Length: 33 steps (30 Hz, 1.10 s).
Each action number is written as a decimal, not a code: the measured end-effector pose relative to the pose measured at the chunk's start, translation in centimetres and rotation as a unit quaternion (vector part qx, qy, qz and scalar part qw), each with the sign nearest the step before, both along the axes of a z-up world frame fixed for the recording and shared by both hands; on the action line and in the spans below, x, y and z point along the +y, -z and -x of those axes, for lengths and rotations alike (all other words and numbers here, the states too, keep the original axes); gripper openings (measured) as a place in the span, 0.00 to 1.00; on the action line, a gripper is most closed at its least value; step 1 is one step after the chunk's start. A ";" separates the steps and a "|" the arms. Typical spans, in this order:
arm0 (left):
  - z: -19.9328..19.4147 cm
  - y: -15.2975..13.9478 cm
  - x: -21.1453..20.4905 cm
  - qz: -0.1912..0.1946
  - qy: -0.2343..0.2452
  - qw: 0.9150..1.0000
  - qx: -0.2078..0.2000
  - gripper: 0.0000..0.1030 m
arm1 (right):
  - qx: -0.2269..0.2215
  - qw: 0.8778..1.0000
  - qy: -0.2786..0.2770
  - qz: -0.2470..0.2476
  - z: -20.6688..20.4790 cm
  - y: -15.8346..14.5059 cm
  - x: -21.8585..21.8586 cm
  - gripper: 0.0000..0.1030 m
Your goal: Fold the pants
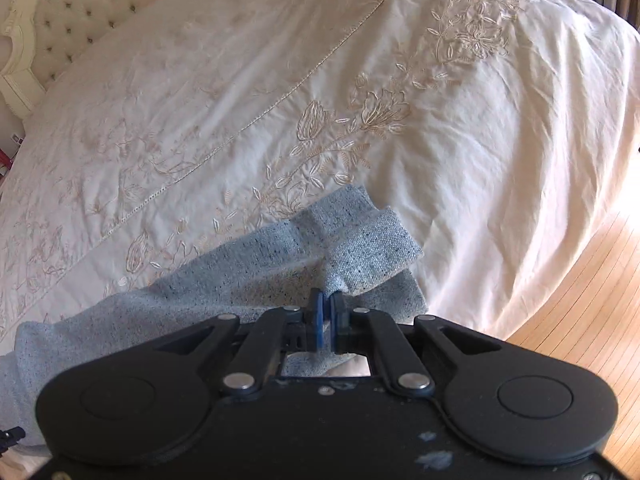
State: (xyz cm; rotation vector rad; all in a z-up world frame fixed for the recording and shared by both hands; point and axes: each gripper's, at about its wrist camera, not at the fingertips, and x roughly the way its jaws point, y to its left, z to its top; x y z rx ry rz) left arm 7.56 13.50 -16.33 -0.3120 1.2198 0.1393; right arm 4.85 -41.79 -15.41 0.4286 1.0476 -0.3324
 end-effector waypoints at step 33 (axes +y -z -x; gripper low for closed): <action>0.2 3.2 -1.8 -0.049 -0.055 0.996 0.050 0.07 | 0.069 0.996 -0.060 -0.015 -10.7 7.6 -3.8 0.00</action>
